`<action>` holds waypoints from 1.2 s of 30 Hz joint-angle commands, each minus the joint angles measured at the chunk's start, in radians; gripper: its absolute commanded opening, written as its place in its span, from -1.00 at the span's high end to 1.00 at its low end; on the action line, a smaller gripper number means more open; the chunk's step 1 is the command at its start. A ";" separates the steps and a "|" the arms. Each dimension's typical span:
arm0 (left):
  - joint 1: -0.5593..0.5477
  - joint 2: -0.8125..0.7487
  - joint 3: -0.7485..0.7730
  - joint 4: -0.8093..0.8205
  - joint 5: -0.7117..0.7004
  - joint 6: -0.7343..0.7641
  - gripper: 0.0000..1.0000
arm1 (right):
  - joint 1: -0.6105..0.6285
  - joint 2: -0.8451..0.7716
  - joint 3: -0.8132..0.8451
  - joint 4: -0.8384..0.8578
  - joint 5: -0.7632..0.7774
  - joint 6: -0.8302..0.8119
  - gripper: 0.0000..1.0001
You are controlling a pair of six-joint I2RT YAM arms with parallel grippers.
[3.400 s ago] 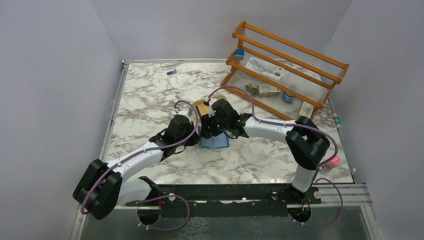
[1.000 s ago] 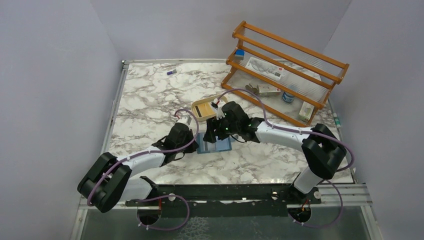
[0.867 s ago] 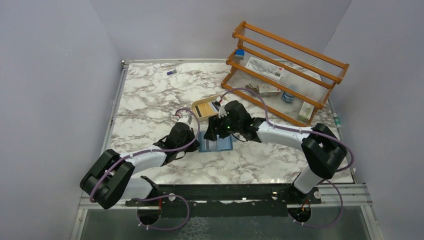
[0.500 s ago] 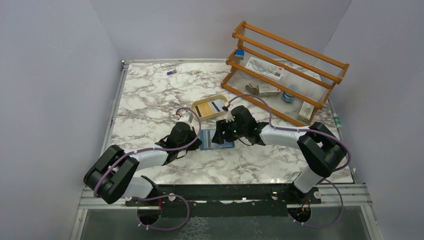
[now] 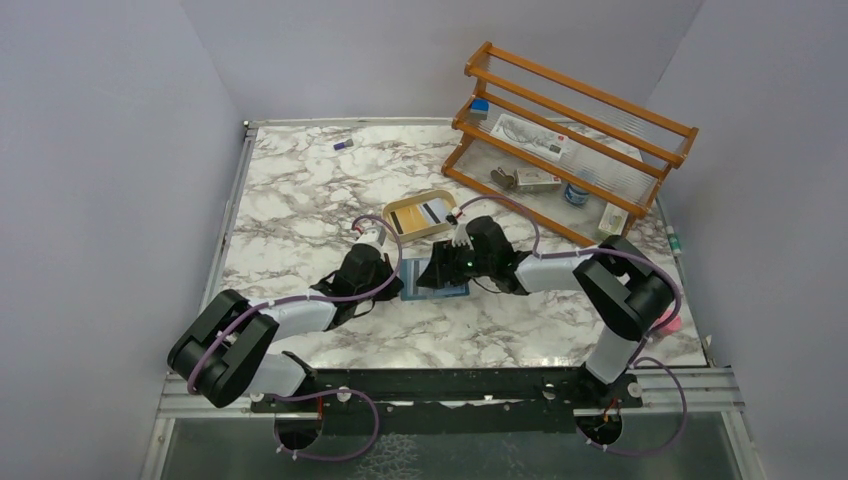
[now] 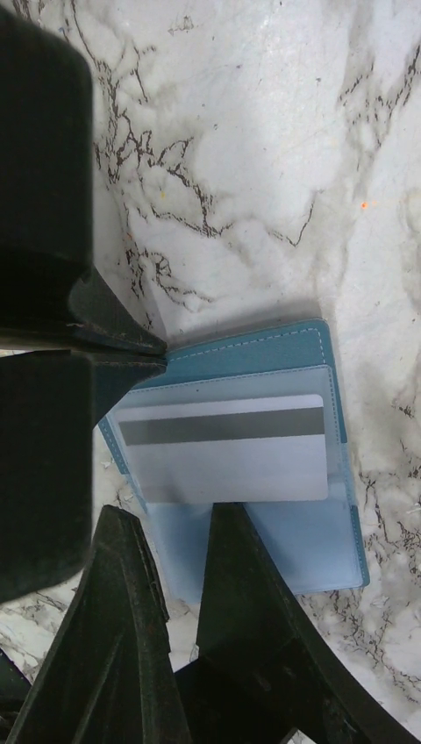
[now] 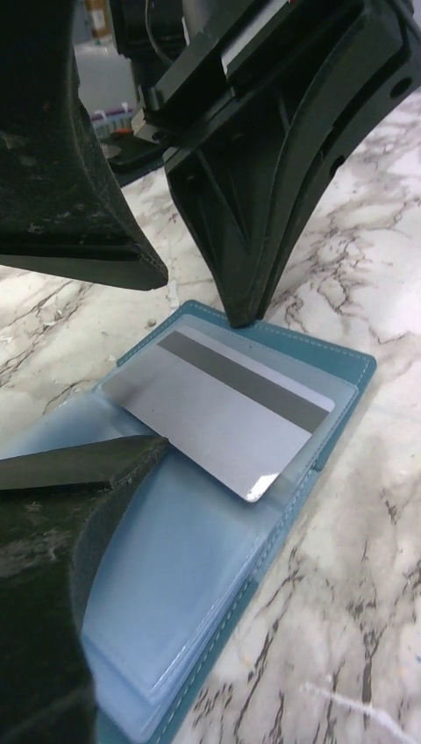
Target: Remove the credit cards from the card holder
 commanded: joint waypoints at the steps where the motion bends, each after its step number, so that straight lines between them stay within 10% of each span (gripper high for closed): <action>1: -0.003 0.019 -0.029 -0.063 0.008 0.004 1.00 | 0.002 0.064 -0.046 0.133 -0.116 0.093 -0.35; 17: -0.003 -0.036 -0.048 -0.078 -0.002 -0.005 1.00 | 0.002 0.123 -0.215 0.593 -0.263 0.441 -0.34; 36: -0.004 -0.112 -0.059 -0.096 -0.010 -0.031 1.00 | 0.003 0.033 -0.313 0.438 0.094 0.686 -0.34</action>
